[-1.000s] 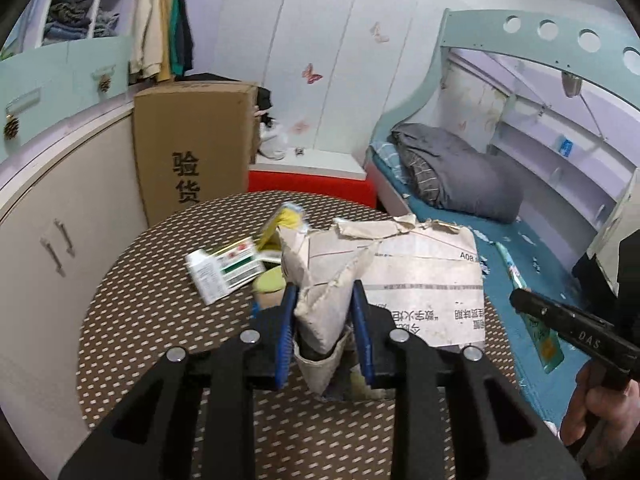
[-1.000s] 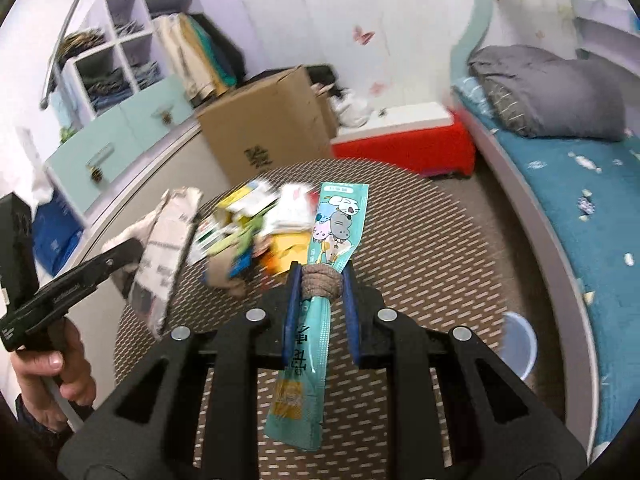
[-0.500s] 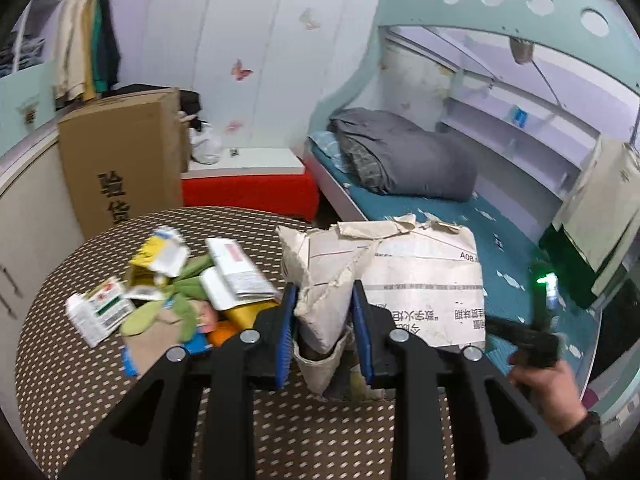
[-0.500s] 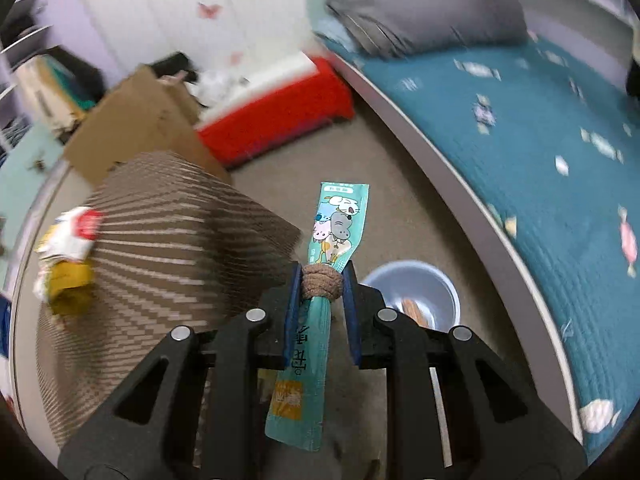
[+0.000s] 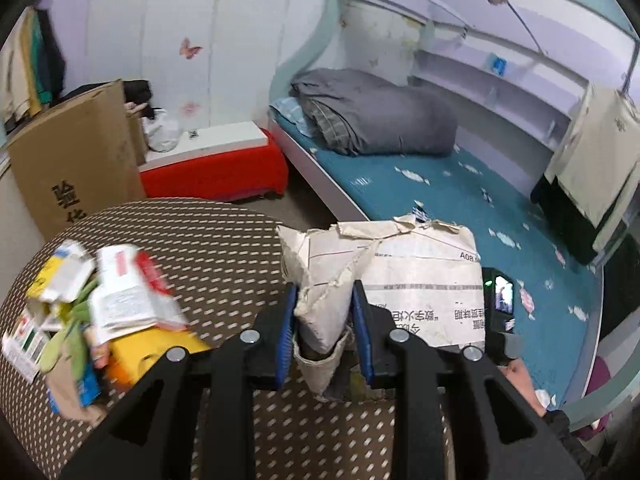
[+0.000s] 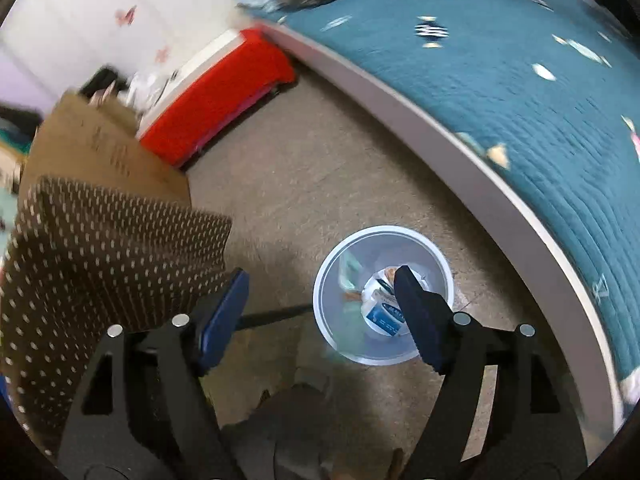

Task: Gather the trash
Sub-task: 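Carry the teal tube to the wastebasket and open the right gripper, then lower the paper bag into the wastebasket and open the left gripper, then move both tools back over the table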

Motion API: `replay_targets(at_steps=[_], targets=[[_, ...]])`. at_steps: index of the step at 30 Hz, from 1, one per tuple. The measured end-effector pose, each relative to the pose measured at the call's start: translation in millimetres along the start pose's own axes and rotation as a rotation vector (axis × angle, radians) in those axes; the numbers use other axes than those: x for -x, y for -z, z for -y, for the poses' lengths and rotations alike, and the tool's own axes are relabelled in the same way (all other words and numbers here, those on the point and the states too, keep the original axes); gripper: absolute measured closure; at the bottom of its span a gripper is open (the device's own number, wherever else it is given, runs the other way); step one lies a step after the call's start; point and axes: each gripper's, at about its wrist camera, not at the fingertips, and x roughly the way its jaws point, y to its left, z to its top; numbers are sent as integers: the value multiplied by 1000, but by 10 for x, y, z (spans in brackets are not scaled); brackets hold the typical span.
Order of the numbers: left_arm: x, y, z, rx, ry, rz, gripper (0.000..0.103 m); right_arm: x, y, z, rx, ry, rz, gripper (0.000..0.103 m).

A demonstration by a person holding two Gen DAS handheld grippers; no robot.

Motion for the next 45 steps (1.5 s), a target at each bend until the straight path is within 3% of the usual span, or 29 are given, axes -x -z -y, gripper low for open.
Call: replay_targets(at_steps=[6, 14, 15, 16, 17, 19, 25, 30, 38, 45], targets=[[-586, -128, 481, -106, 51, -93, 77, 626, 27, 326, -90, -5, 129, 21], [-1620, -166, 1120, -250, 76, -312, 71, 1405, 30, 423, -94, -15, 256, 16], [-1752, -174, 1179, -259, 69, -335, 67, 1441, 16, 414, -90, -15, 261, 16], [-1832, -172, 1217, -272, 67, -354, 58, 1485, 10, 403, -85, -16, 267, 16], [-1936, -162, 1255, -286, 72, -391, 38, 1524, 12, 390, -81, -17, 271, 15], [-2096, -172, 1312, -300, 52, -445, 17, 1583, 16, 360, -71, -15, 276, 10], [-1839, -259, 1170, -250, 38, -366, 13, 1635, 32, 267, -62, -10, 277, 6], [-1338, -286, 936, -179, 48, -263, 13, 1691, 74, 61, -29, 15, 288, 6], [-470, -297, 643, -120, 27, -78, 11, 1986, 115, -569, 87, -21, 342, 6], [160, -136, 233, -51, -11, 22, 10, 2116, 220, -1205, 207, -62, 337, 6]])
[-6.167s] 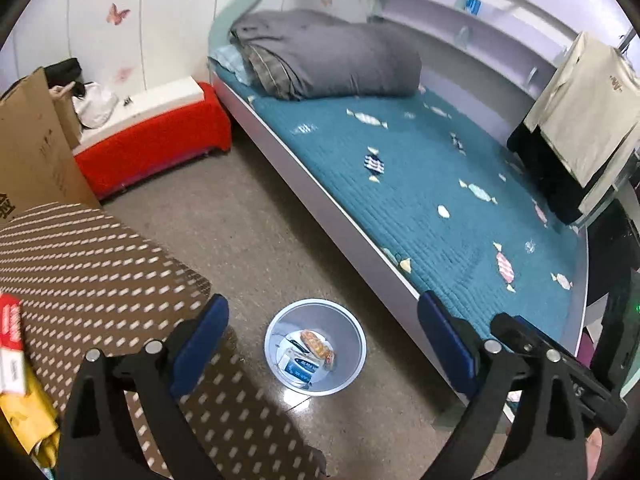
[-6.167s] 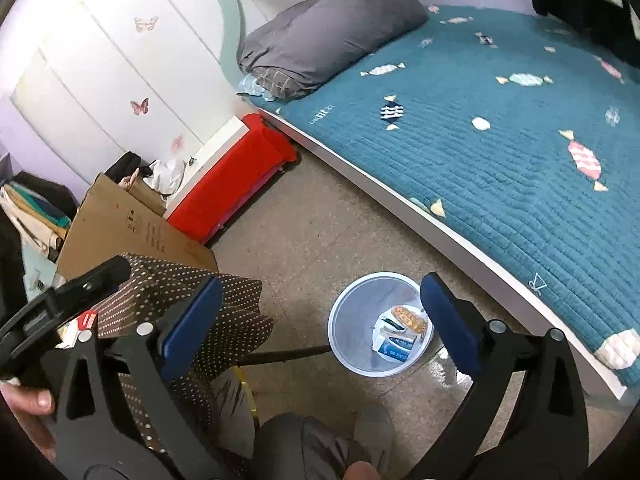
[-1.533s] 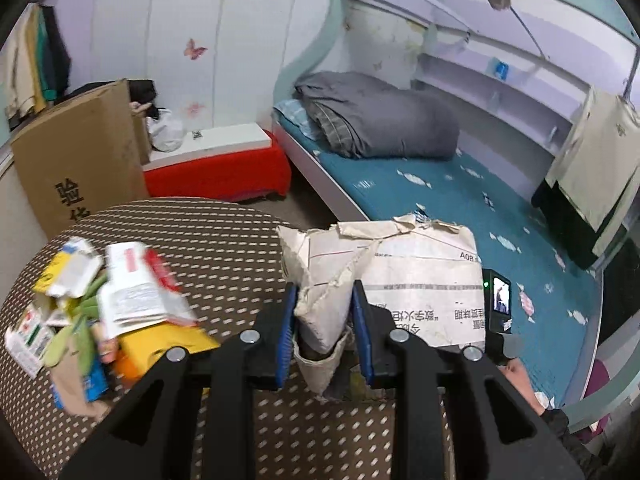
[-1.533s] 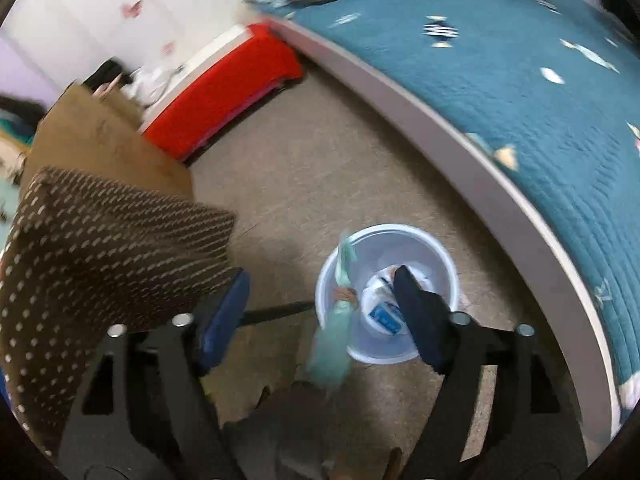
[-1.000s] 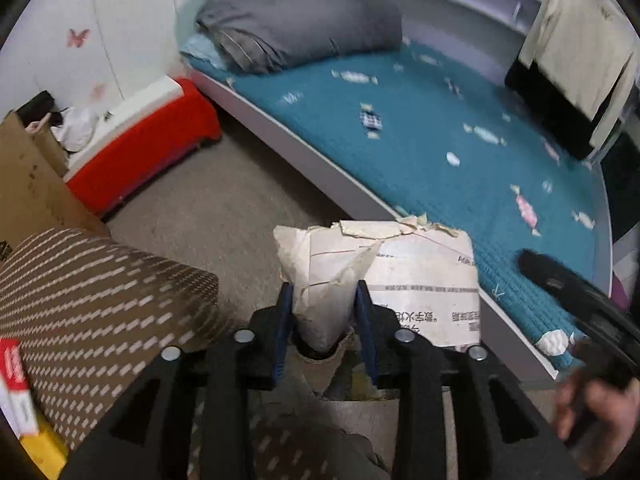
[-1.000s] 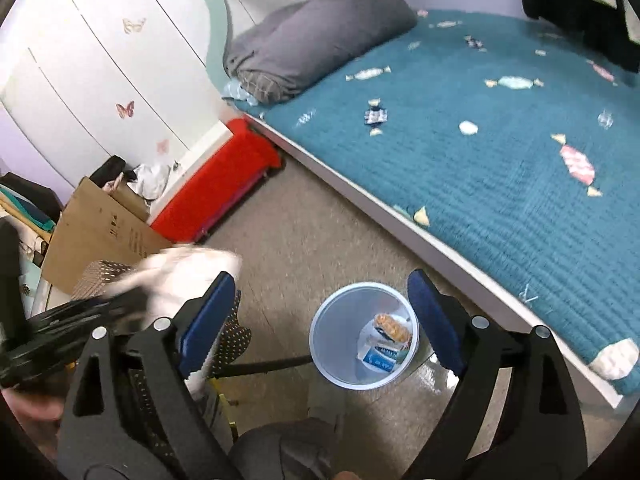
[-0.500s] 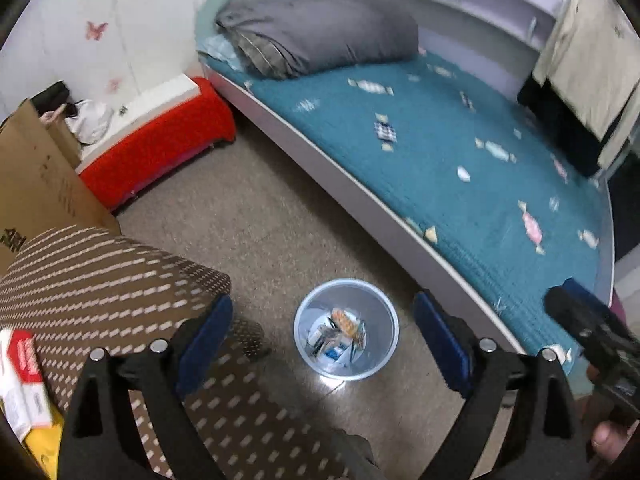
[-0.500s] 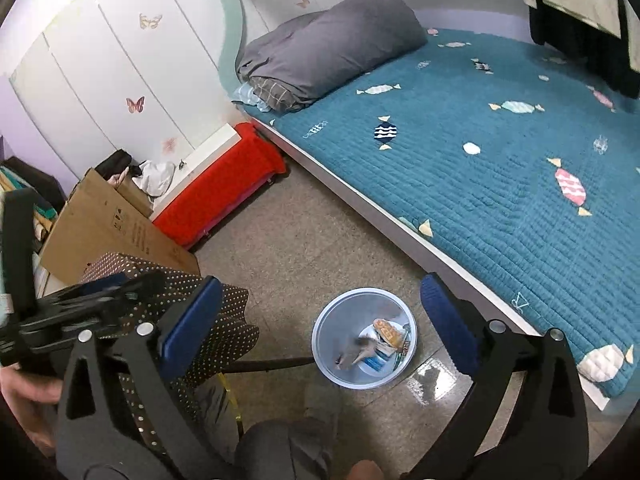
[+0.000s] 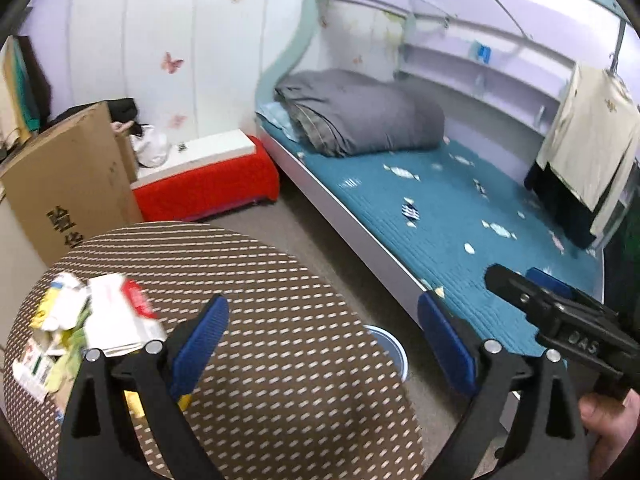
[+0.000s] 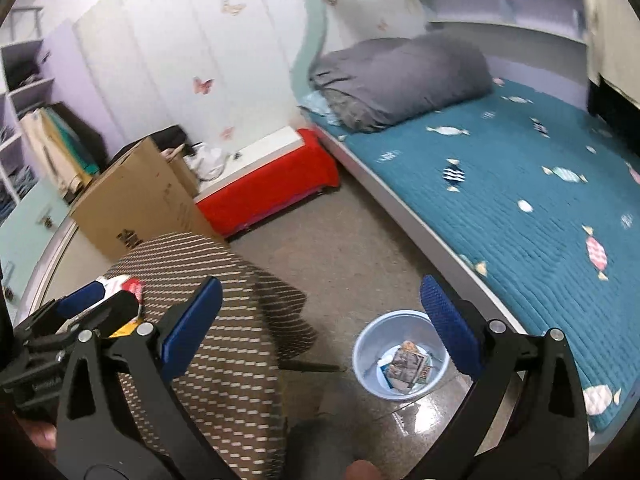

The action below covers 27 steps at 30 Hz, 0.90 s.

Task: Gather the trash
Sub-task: 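Move both tools back over the table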

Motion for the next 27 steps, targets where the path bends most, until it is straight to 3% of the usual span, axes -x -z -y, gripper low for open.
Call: replay_targets(at_steps=[4, 13, 21, 27], targets=[[322, 117, -318, 46, -81, 63, 8, -24, 17, -427, 62, -52, -22, 6], [779, 449, -1207, 195, -176, 105, 8, -170, 199, -1191, 191, -141, -86, 6], [955, 756, -2069, 270, -284, 92, 8, -437, 379, -1769, 275, -195, -154, 6], [897, 1005, -2628, 234, -390, 47, 8, -660, 471, -2073, 321, -224, -206, 6]])
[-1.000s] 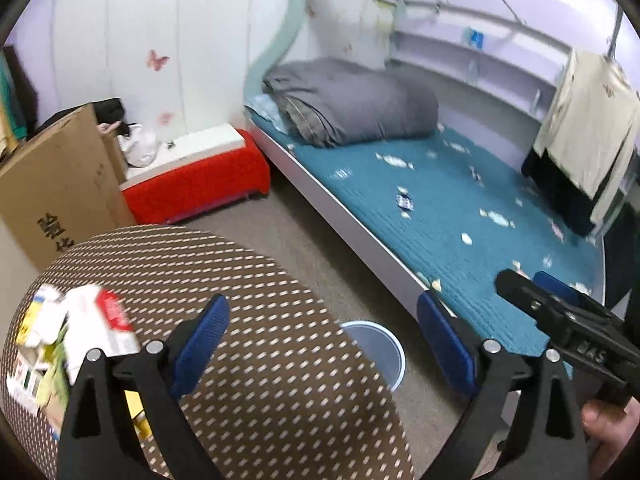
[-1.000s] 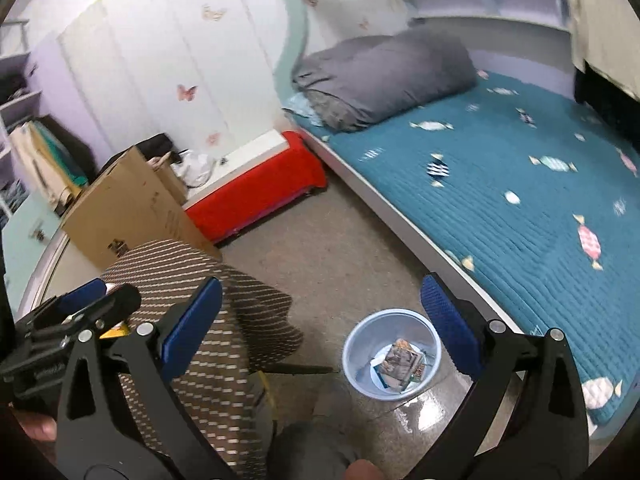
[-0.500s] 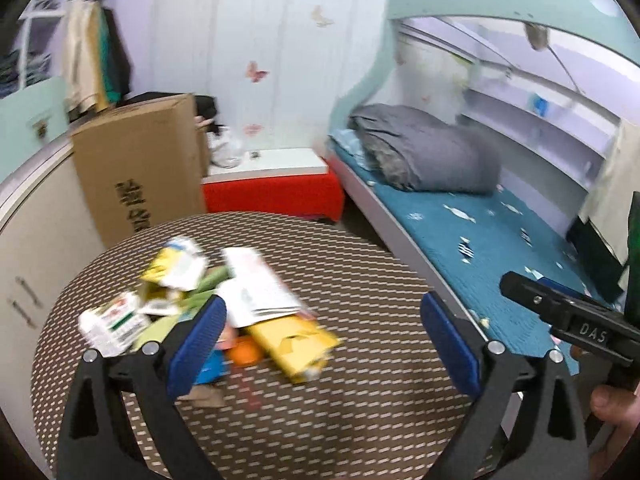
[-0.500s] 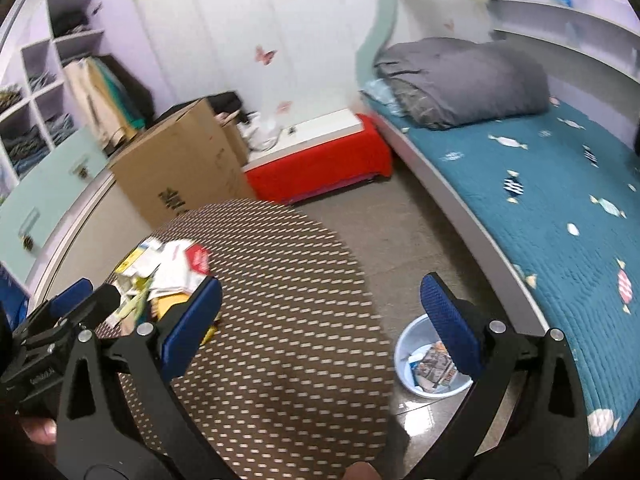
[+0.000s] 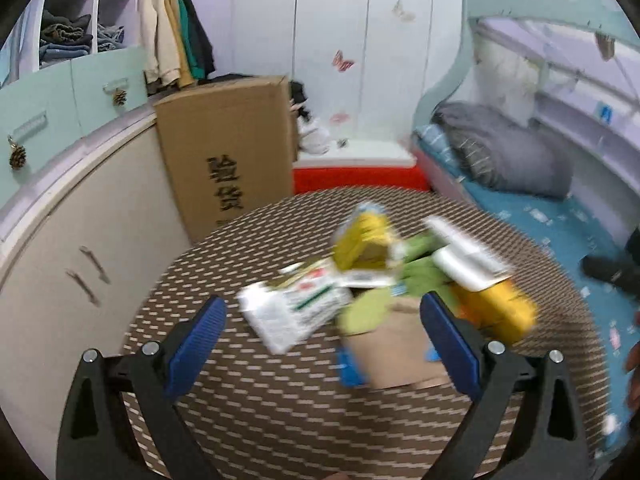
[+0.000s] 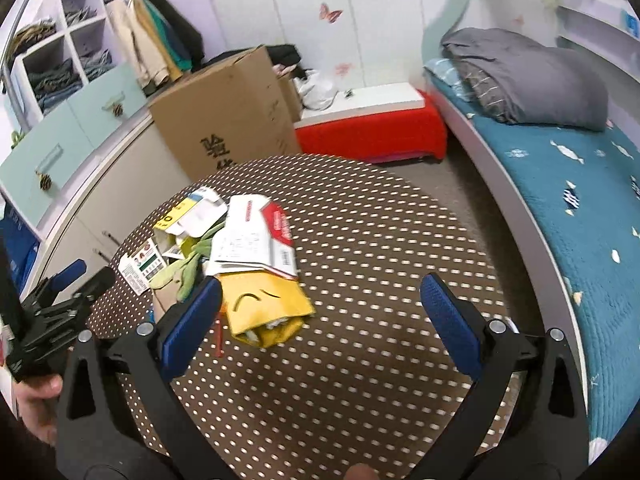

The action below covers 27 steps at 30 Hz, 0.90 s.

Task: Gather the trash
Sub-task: 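Move both tools back over the table, then grasp the white-green medicine box with the left gripper while the right grasps a white paper box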

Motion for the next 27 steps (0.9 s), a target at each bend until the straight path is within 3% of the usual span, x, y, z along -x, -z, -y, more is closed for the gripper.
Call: replay_targets(at_steps=[6, 12, 13, 14, 15, 16, 17, 22, 27], targets=[[-419, -56, -256, -148, 9, -68, 8, -409, -176, -217, 43, -61, -74, 6], [-914, -91, -305, -237, 120, -166, 9, -910, -325, -411, 64, -124, -184, 6], [-955, -85, -314, -236, 142, -182, 19, -976, -335, -432, 66, -133, -198, 6], [-994, -72, -318, -230, 177, -204, 36, -1048, -341, -441, 63, -141, -209, 7], [-1002, -57, -324, -226, 188, -214, 38, -1070, -338, -431, 59, -148, -214, 13], [-992, -40, -312, -221, 198, -212, 41, -1103, -337, -414, 47, -157, -221, 35], [-972, -27, -306, -222, 209, -209, 44, -1114, -340, -399, 38, -161, -220, 44], [-877, 33, -318, -179, 222, -196, 53, -999, -321, -388, 41, -190, -202, 58], [-766, 110, -442, -98, 209, -183, 56, -827, -253, -322, 18, -210, -174, 59]])
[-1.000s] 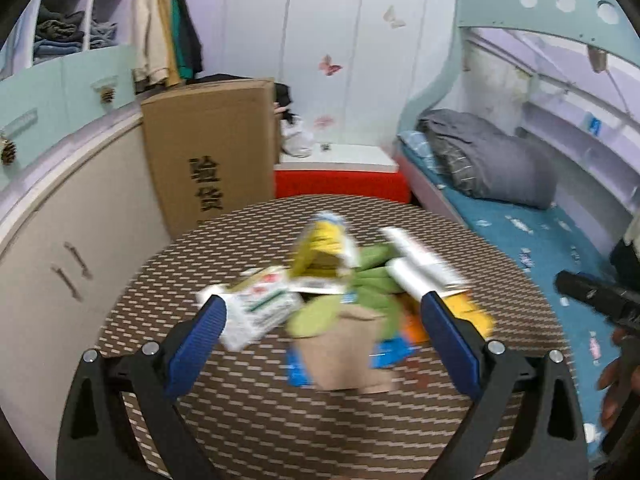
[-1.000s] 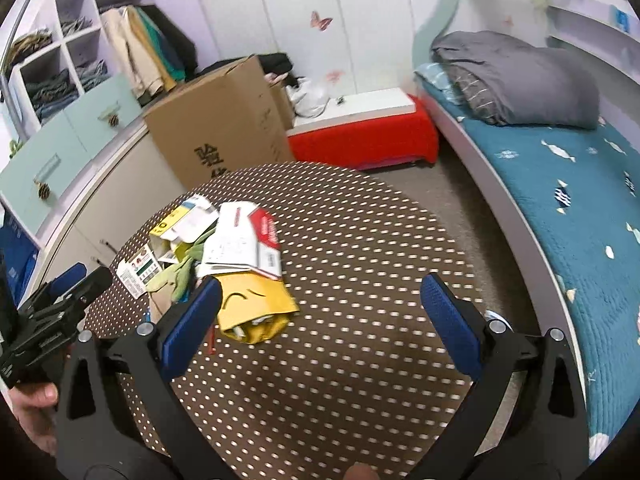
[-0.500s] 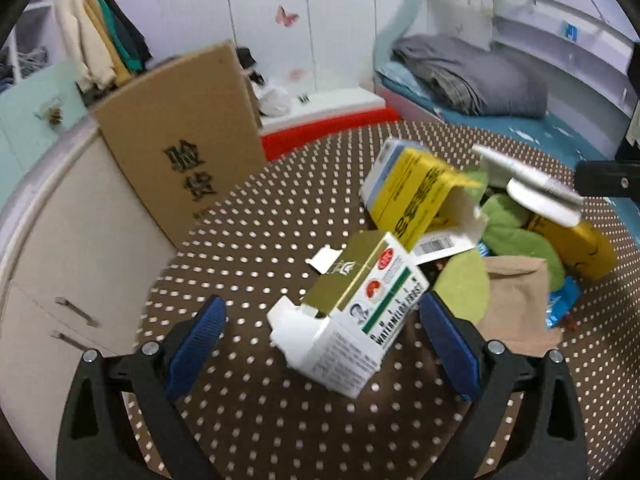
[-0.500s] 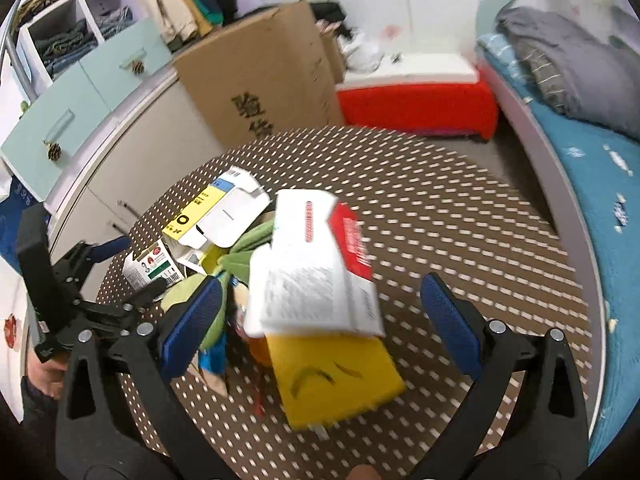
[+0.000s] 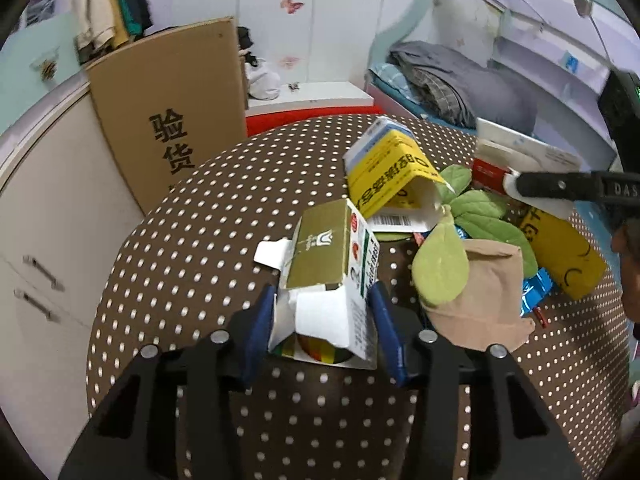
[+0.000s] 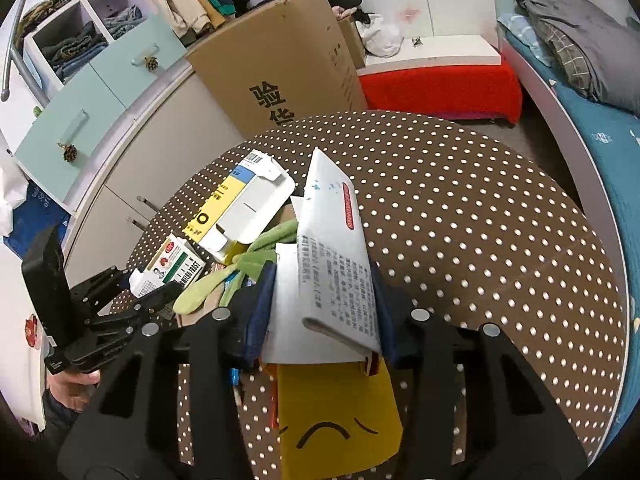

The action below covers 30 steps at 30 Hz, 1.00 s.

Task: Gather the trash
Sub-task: 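Grasp the white-green medicine box with the left gripper while the right grasps a white paper box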

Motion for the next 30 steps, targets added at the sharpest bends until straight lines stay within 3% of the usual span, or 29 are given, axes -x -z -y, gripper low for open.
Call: replay_targets(at_steps=[9, 15, 25, 30], targets=[[390, 251, -40, 97, -24, 62, 57, 375, 163, 126, -38, -34, 78, 59], [707, 285, 156, 110, -48, 118, 57, 665, 300, 257, -50, -38, 144, 59], [1033, -21, 1003, 65, 51, 208, 57, 1328, 414, 737, -94, 6, 267, 59], [996, -204, 1569, 36, 115, 224, 57, 1627, 548, 1283, -173, 60, 315, 59]])
